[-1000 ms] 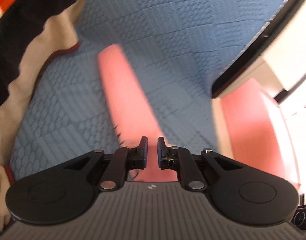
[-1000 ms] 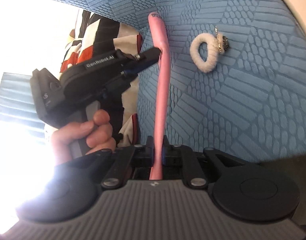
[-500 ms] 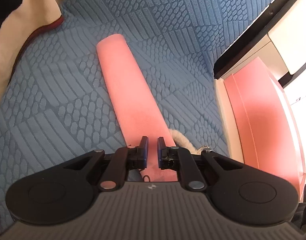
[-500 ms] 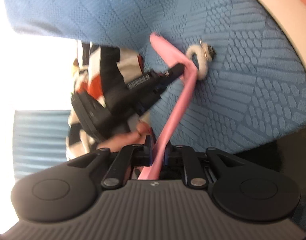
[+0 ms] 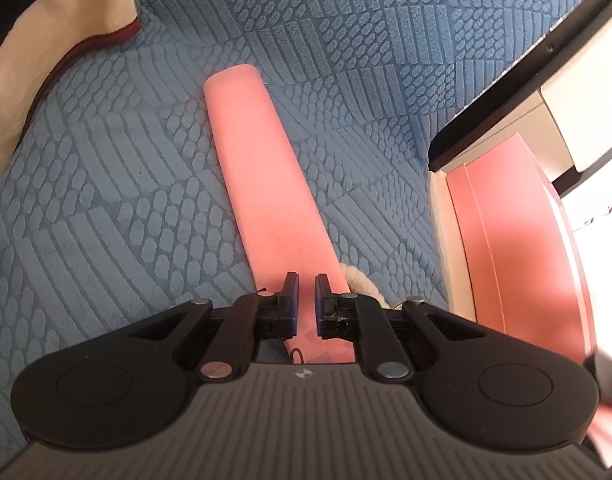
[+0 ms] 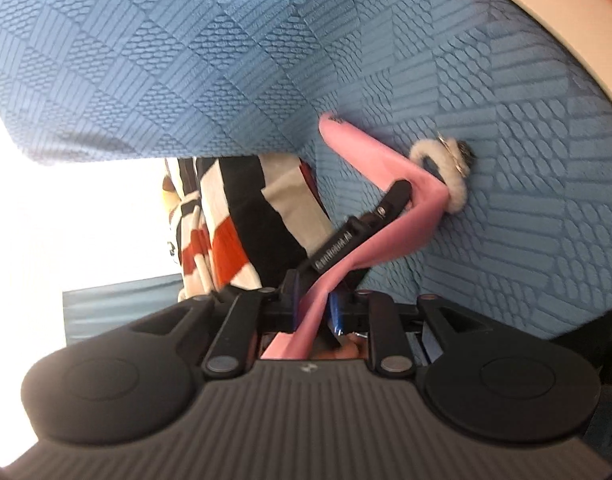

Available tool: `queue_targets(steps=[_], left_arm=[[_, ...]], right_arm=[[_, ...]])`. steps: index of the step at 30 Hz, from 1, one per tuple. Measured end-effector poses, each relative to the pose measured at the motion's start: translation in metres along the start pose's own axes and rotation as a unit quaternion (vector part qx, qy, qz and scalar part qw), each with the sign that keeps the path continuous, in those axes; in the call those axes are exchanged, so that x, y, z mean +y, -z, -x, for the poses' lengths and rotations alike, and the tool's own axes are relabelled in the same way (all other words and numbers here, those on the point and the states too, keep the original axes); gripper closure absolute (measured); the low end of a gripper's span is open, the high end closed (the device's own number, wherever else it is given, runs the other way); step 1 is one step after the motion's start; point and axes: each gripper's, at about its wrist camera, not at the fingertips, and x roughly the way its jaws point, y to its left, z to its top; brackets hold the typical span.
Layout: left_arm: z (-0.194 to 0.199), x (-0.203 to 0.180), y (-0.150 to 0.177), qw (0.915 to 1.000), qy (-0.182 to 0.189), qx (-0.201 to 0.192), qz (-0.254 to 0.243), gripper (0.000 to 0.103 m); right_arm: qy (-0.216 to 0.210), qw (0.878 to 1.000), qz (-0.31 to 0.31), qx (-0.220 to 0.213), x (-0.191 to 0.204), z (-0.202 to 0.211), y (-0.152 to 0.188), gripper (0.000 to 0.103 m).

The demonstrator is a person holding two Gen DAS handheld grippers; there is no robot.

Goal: Organize objects
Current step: 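Fold the pink strip end over with the right gripper while the left gripper holds it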

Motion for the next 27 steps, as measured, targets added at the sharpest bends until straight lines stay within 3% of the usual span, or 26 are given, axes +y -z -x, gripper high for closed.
queue_targets(steps=[11, 27], left_arm=[[0.001, 0.009, -0.003, 0.9990, 0.001, -0.003, 0.044, 0.091], [0.019, 0.021, -0.012, 0.9967, -0.017, -0.023, 0.076, 0.090]], right_arm=[[0.006, 1.000, 0.004, -0.015, 0.017, -0.029, -0.034, 0.083], [0.026, 0.999, 0.030, 0.011, 0.024, -0.073, -0.063, 0.084]])
